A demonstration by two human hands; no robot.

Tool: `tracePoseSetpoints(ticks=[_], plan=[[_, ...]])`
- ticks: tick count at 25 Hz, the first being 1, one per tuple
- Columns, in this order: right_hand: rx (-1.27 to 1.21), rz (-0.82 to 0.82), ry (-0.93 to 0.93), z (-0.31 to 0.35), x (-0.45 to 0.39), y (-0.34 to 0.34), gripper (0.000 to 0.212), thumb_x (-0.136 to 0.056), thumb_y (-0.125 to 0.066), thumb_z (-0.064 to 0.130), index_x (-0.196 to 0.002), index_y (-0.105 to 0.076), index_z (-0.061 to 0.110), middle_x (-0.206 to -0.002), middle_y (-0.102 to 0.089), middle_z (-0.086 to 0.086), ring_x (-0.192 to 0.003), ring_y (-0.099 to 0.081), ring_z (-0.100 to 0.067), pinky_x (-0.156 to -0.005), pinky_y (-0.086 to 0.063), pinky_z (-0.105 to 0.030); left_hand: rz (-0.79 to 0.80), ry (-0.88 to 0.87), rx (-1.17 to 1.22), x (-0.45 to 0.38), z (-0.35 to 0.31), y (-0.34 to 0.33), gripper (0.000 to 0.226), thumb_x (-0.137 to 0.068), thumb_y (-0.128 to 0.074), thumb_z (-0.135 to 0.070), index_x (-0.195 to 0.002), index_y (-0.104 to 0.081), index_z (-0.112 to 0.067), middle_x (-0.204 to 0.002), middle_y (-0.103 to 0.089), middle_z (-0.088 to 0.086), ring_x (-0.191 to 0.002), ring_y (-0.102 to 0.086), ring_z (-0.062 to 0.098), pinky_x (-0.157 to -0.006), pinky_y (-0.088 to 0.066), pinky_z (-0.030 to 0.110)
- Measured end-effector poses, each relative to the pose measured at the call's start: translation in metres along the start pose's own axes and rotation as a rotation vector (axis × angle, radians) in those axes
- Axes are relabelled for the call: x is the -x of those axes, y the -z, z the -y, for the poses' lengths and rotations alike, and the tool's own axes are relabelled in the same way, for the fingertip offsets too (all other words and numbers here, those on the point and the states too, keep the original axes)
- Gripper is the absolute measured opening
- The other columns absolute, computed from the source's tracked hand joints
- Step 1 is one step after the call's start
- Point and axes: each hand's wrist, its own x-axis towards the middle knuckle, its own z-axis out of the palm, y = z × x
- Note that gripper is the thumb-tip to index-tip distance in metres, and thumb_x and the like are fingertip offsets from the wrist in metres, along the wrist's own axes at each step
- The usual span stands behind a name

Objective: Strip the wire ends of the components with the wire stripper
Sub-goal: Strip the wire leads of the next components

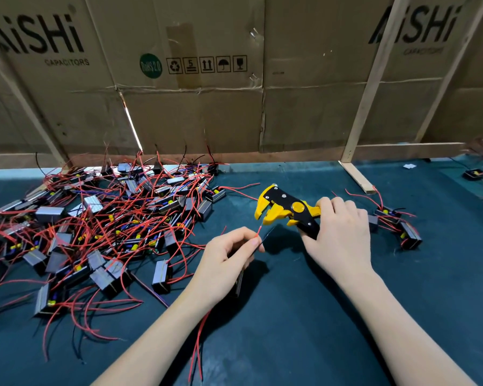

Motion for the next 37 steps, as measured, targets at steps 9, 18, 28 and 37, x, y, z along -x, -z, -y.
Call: tracePoseSetpoints(ticks=[9,18,28,37], plan=[[-0.017,0.012,0.109,0.0012,-0.0021,0.0056,0.044,-0.070,-0.072,0.043,-0.091,-0.059,0.006,-0.082,-0.057,-0.010,-0.080,-0.052,-0.034,-0.075,-0.036,-0.042,-0.061,0.091,0.030,-0.0001,0.0013,0.0007,0.027,-0.086,-0.053,-0.029,-0.066,-0.066,-0.017,-0.045,-0.038,-0.009,-0.048,-0.034,0.010,-0.052,-0.032,0.019],[-0.044,-0.009,0.123,0.0011,-0.0027,0.0053,0.042,-0.064,-0.079,0.034,-0.088,-0.058,0.006,-0.080,-0.057,-0.009,-0.077,-0.052,-0.034,-0.073,-0.036,-0.041,-0.077,0.122,0.056,-0.0012,0.0006,0.0005,0.029,-0.096,-0.055,-0.012,-0.068,-0.063,-0.007,-0.048,-0.032,-0.002,-0.046,-0.031,0.014,-0.050,-0.029,0.023],[-0.051,-0.015,0.166,0.0000,-0.0036,0.0072,0.035,-0.062,-0.080,0.035,-0.071,-0.057,0.010,-0.063,-0.054,-0.004,-0.061,-0.055,-0.030,-0.064,-0.033,-0.037,-0.055,0.121,0.037,-0.0004,-0.0043,0.0005,0.029,-0.097,-0.052,-0.007,-0.071,-0.063,-0.001,-0.044,-0.033,-0.006,-0.044,-0.030,0.011,-0.050,-0.030,0.020],[-0.009,0.119,0.105,0.0041,-0.0008,0.0066,0.041,-0.065,-0.077,0.045,-0.058,-0.044,0.021,-0.057,-0.058,-0.001,-0.054,-0.047,-0.028,-0.053,-0.018,-0.025,-0.031,0.106,0.062,-0.0006,-0.0025,0.0032,0.031,-0.098,-0.052,-0.007,-0.068,-0.062,-0.005,-0.046,-0.034,-0.005,-0.046,-0.030,0.012,-0.053,-0.028,0.027]])
